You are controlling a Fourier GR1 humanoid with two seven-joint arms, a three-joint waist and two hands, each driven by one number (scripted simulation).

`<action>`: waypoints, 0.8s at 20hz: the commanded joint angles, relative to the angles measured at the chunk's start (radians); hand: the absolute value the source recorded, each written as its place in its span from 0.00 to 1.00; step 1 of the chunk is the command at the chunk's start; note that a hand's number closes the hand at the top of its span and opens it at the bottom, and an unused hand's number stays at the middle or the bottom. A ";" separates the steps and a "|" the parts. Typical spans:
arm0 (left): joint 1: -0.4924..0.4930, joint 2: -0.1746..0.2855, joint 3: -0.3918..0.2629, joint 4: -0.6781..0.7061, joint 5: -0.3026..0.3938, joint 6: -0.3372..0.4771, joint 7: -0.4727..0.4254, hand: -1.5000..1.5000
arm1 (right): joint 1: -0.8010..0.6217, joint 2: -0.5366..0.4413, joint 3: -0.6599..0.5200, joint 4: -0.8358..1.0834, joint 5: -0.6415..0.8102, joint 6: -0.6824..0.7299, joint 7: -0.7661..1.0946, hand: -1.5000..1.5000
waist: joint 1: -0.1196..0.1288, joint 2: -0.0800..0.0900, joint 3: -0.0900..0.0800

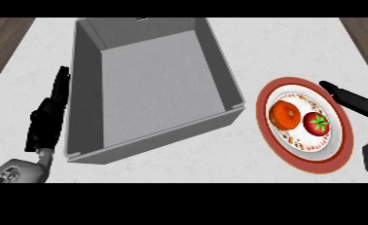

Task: Pick the tomato from the plate and place it in the cardboard box

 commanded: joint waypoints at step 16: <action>0.091 -0.005 -0.012 -0.063 -0.027 -0.029 0.049 0.50 | 0.195 -0.478 0.289 -0.176 0.299 0.473 0.478 0.00 | -0.001 -0.005 -0.009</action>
